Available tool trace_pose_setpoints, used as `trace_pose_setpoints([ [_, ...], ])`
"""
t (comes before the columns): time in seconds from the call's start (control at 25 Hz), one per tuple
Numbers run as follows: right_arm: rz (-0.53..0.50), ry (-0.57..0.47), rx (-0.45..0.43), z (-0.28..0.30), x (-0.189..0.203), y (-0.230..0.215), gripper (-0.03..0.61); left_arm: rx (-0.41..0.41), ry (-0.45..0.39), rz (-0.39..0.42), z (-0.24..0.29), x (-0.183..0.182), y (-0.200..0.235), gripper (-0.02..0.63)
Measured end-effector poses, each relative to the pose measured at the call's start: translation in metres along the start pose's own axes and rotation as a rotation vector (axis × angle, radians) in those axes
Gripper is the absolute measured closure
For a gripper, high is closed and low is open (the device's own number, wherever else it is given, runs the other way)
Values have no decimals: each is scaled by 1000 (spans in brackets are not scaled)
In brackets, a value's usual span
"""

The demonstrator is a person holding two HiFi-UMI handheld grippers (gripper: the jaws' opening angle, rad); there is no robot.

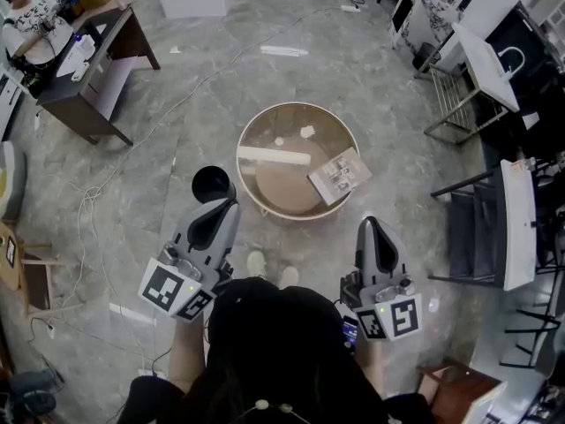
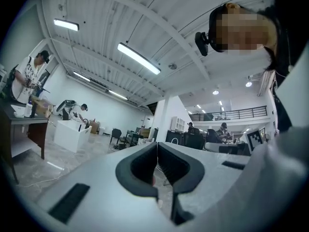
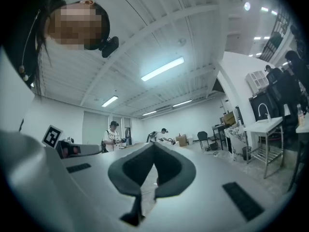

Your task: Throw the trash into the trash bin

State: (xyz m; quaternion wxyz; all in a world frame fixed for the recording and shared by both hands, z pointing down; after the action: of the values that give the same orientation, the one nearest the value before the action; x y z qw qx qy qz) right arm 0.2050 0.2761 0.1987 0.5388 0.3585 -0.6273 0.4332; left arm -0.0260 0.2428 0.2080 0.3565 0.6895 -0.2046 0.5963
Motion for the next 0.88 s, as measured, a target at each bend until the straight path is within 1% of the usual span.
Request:
trace_pose_setpoints([
  [0.08,10,-10,-14,4,1,5,577,17,-7,11,-1,-1,2,606],
  [0.28,-30,8,9,15,12,16,577,6,-15,44,-7,3,19,606],
  [0.4,-33,28,12,21,24,22,567,27,-16,14,-8,11,29,606],
  [0.56,-32,79,9,26,43,30,522,56,-1,-34,-7,22,38,606],
  [0.76,-33,133,0,42,57,28,495,73,20,-31,1,26,46,606],
  [0.88,-33,130,-26,61,58,30,462,66,30,-44,11,28,56,606],
])
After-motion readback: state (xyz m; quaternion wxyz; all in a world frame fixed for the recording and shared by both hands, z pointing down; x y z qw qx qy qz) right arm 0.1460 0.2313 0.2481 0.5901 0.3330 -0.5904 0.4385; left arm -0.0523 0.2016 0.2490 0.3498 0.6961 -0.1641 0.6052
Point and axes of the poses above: the fingertips, and each gripper's own axes: z forward along the fingers, y to its left, x out of its underside, the point moved 2 cm from there along -z, backward along the fingers, and after that the axes turned 3 degrees about y, right-handed, at the moved point
